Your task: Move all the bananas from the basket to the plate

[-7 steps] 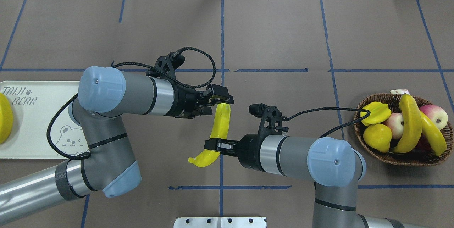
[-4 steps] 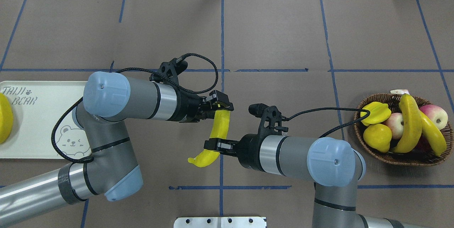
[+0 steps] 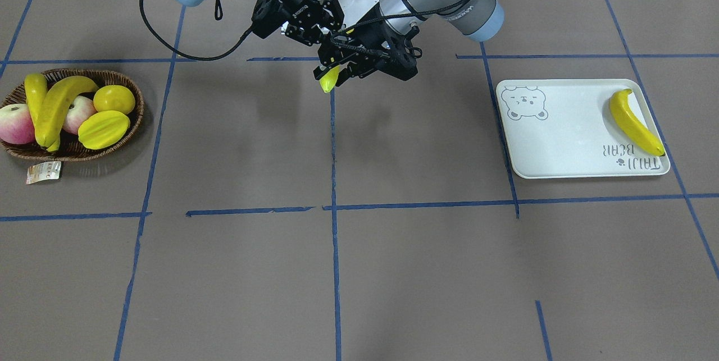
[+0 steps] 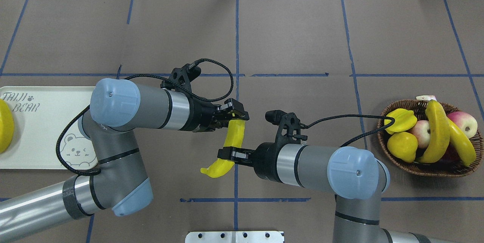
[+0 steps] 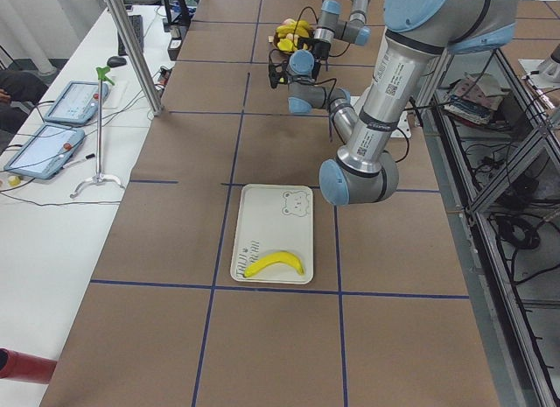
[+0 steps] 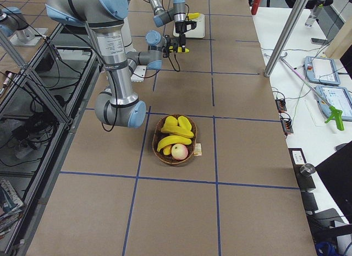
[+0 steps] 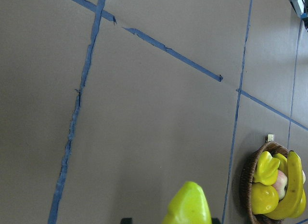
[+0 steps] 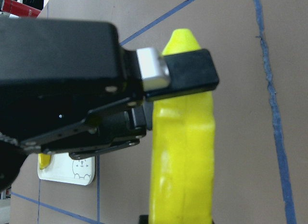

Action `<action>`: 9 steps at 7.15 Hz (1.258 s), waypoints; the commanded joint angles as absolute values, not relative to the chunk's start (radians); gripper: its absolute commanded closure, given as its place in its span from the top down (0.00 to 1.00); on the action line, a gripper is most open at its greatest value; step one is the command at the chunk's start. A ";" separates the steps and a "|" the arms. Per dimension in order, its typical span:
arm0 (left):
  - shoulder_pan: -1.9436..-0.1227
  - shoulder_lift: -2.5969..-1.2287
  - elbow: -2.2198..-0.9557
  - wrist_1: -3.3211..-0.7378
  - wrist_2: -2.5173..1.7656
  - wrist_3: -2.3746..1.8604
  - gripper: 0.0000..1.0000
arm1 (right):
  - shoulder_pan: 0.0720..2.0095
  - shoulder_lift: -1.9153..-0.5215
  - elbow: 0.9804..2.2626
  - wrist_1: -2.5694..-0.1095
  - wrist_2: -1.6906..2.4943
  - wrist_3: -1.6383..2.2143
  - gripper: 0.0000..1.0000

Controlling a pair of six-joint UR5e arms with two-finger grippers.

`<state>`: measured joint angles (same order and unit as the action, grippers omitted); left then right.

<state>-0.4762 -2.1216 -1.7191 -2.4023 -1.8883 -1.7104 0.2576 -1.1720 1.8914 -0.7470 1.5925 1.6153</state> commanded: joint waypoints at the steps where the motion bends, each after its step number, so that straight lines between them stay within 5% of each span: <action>1: -0.474 -2.120 -1.718 -2.402 -1.887 -1.710 0.52 | 0.258 -1.172 1.891 -0.747 1.592 1.614 0.16; 4: -0.474 -2.121 -1.718 -2.402 -1.887 -1.710 0.36 | 0.259 -1.172 1.891 -0.746 1.592 1.615 0.16; 6: -0.474 -2.120 -1.720 -2.402 -1.885 -1.710 0.09 | 0.259 -1.172 1.891 -0.744 1.592 1.614 0.24; 8: -0.476 -2.115 -1.720 -2.402 -1.885 -1.710 0.03 | 0.261 -1.172 1.891 -0.744 1.592 1.615 0.99; 9: -0.476 -2.115 -1.720 -2.402 -1.885 -1.710 0.02 | 0.261 -1.172 1.891 -0.744 1.592 1.615 1.00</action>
<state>-0.4753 -2.1162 -1.7195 -2.4022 -1.8853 -1.7104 0.2602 -1.1718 1.8910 -0.7437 1.5923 1.6151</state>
